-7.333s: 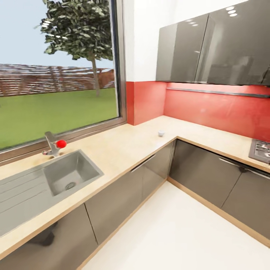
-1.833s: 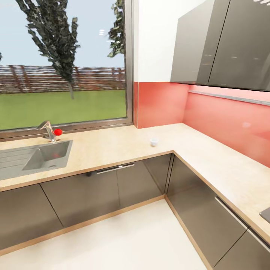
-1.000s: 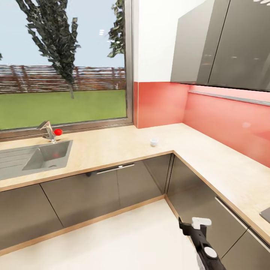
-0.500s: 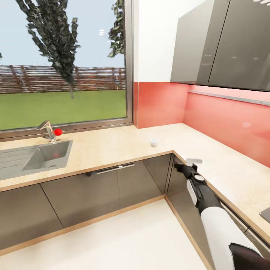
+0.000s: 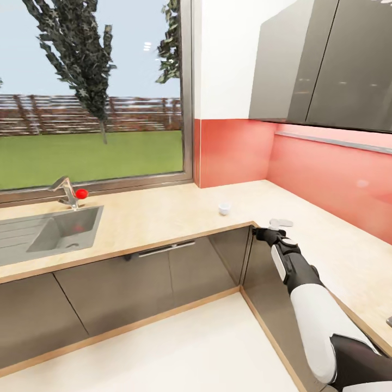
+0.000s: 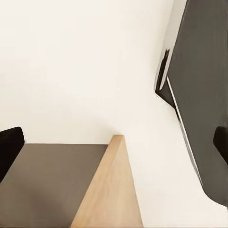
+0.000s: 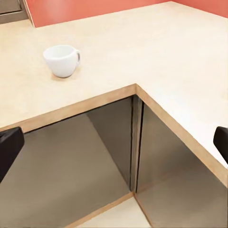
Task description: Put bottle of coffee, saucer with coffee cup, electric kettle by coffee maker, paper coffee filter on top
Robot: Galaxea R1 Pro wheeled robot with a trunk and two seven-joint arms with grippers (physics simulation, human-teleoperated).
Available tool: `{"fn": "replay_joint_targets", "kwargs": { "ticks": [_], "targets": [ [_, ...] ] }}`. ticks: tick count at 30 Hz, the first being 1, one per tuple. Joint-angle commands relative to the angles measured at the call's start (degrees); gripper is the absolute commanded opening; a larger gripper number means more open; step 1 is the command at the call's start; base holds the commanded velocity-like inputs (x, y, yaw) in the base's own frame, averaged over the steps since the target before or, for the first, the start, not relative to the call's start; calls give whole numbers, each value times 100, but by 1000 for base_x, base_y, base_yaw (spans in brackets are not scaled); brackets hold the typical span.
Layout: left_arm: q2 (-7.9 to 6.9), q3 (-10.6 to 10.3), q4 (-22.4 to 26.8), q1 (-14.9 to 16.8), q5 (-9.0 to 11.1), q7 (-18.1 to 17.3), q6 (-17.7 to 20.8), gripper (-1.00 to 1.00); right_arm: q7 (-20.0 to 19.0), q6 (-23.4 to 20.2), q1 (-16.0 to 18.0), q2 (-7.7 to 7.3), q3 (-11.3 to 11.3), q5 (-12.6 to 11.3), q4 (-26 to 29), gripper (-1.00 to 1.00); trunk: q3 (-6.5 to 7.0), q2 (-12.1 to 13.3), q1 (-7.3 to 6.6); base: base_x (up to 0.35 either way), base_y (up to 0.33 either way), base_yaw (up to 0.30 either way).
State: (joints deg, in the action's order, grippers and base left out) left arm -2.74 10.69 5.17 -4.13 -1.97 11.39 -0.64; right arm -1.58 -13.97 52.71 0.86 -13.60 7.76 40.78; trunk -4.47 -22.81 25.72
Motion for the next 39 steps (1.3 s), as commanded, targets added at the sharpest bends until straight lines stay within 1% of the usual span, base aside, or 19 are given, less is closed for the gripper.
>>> {"fn": "replay_joint_targets", "kwargs": {
  "ticks": [1,4,6,12,13,20,26,27,39],
  "targets": [
    [23,3,-24,-23,-25,27,-22,100,-21,-65,-29,41,8,26,-23,100,-11,-11,7,0,0,0],
    [26,5,-53,-25,-29,13,-28,100,-19,-1,-32,138,48,34,-121,100,-11,-11,7,0,0,0],
    [27,23,-55,-26,-31,6,-31,100,-19,57,-35,203,2,39,-74,100,-11,-11,7,8,0,0],
    [28,38,-62,-26,-23,3,-7,100,-18,-138,-41,398,-19,33,-119,100,-11,-11,7,279,0,0],
    [28,38,-64,-26,-23,3,-7,100,-18,-170,-41,412,-19,33,-118,100,-11,-11,7,325,0,0],
    [24,39,-69,-34,-29,4,2,100,-16,-243,-41,423,-19,33,-121,100,-11,-11,7,330,0,0],
    [28,30,-69,-35,-32,11,6,100,-15,-437,-41,418,-22,33,-99,100,-11,-11,7,332,0,0],
    [28,30,-69,-35,-32,11,5,100,-13,-564,-41,417,-21,33,-102,100,-11,-11,7,334,0,0],
    [28,30,-71,-44,-32,12,3,100,-13,-589,-41,423,-19,41,-135,100,-11,-11,7,334,0,0]
  ]
}}
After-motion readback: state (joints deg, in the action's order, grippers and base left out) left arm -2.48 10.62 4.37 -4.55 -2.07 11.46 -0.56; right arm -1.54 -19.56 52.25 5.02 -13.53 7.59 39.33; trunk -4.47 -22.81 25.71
